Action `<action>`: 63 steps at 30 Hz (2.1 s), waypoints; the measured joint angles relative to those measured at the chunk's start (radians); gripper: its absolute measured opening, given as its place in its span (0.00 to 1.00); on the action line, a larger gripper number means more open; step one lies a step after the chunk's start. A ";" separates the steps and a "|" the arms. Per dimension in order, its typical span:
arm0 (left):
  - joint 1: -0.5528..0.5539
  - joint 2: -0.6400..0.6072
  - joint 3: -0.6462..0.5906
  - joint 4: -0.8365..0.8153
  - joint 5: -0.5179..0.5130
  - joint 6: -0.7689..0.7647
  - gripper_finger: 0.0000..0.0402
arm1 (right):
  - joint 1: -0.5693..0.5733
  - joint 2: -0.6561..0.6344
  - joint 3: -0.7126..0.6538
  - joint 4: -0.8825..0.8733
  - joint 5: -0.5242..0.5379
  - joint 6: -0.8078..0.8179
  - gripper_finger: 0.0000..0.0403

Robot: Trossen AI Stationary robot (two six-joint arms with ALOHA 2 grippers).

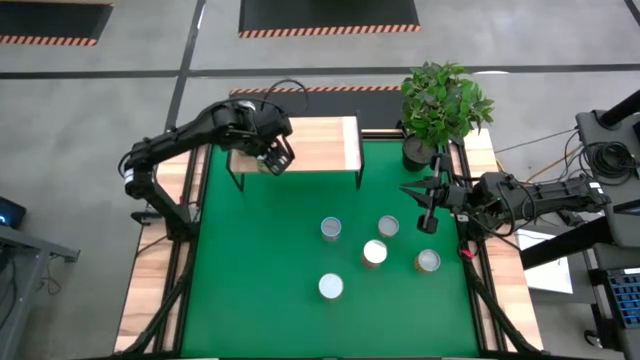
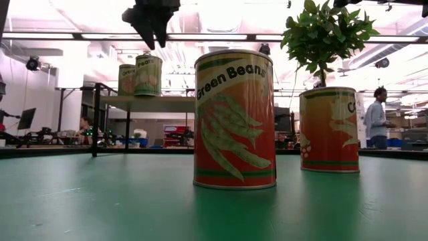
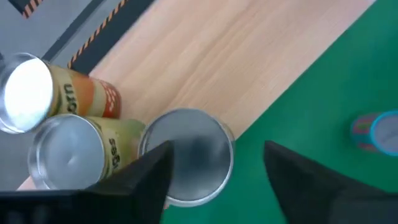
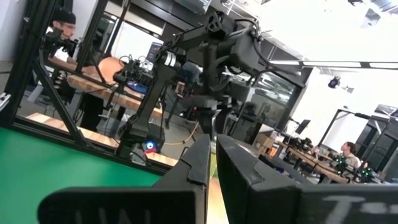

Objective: Pick and place cans onto a shelf
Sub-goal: Put the pear can on the shelf

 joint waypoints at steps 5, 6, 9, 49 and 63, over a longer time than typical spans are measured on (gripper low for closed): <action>0.000 -0.001 -0.013 0.001 -0.035 0.003 0.20 | 0.000 0.000 0.000 -0.002 0.000 0.000 0.04; 0.000 -0.002 -0.013 0.001 -0.048 0.003 0.14 | 0.000 0.000 0.000 -0.002 0.000 0.000 0.04; 0.001 -0.003 -0.015 0.001 -0.053 0.004 0.02 | 0.000 0.000 0.000 -0.003 0.000 0.000 0.04; 0.001 -0.028 -0.142 -0.088 -0.083 -0.109 0.00 | 0.000 0.000 0.000 -0.008 0.000 -0.004 0.04; 0.014 -0.028 -0.144 -0.087 -0.104 -0.065 0.00 | 0.000 0.000 0.000 -0.009 0.000 -0.004 0.04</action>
